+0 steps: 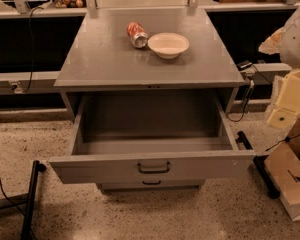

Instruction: Close top drawer

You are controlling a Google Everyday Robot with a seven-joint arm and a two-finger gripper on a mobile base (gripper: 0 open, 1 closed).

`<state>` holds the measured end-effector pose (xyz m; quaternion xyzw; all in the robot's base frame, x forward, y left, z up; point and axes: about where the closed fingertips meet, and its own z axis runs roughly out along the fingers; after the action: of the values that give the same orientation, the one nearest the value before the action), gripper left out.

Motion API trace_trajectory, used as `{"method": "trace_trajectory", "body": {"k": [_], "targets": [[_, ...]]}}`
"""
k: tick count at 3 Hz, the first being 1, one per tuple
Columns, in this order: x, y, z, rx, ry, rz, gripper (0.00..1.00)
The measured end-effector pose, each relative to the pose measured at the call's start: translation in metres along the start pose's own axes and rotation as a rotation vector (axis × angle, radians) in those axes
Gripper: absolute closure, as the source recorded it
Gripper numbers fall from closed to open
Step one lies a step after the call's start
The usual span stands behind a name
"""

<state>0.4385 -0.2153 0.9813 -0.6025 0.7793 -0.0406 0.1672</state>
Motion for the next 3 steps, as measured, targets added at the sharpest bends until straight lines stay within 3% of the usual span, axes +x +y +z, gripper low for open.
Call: {"method": "trace_trajectory", "body": {"k": [1, 2, 3], "targets": [[0.0, 0.0, 0.0, 0.0, 0.0, 0.0, 0.0], [-0.001, 0.016, 0.028, -0.033, -0.013, 0.013, 0.0], [-0.013, 0.056, 0.077, -0.053, -0.09, 0.01, 0.0]]}}
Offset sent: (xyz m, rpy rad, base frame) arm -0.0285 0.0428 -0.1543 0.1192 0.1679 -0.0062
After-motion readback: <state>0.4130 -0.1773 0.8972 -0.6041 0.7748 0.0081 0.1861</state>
